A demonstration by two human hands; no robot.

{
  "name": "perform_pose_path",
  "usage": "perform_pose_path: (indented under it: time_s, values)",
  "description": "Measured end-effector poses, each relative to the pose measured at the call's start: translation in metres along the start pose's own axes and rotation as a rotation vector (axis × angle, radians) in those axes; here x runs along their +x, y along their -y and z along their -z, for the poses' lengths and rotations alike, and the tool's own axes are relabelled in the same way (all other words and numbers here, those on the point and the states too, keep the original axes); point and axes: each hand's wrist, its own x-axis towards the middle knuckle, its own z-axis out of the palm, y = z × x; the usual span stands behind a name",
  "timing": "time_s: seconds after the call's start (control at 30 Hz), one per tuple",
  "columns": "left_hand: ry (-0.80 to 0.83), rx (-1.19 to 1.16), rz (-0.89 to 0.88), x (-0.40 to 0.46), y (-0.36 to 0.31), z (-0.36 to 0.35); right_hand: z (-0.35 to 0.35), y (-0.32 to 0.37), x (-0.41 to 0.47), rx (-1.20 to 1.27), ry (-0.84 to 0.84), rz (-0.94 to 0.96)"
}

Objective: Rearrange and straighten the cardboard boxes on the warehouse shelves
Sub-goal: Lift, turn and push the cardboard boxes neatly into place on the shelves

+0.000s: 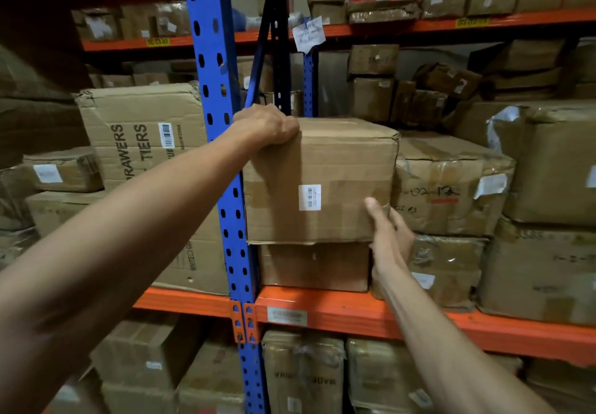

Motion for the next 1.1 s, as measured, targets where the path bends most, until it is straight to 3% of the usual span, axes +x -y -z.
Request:
perform_pose_path:
  time_s: [0.13,0.23,0.37,0.57,0.77,1.1]
  values:
    - [0.125,0.009,-0.055,-0.045,-0.013,0.010,0.027,-0.010,-0.009,0.757,-0.114,-0.391]
    - [0.172,0.040,-0.113,-0.056,-0.010,0.002,0.012,-0.018,-0.013,1.012,0.007,-0.575]
    - [0.057,0.192,-0.370,-0.053,0.004,-0.009,-0.009,-0.018,-0.025,1.055,0.262,-0.558]
    - [0.143,0.206,-0.723,-0.030,0.003,-0.003,-0.029,-0.038,-0.031,1.027,0.418,-0.561]
    - [0.368,0.132,-0.691,-0.010,-0.003,0.003,-0.058,-0.045,-0.034,1.051,0.268,-0.446]
    - [0.377,0.016,-0.695,-0.039,0.002,0.020,-0.049,-0.018,-0.068,1.048,0.192,-0.464]
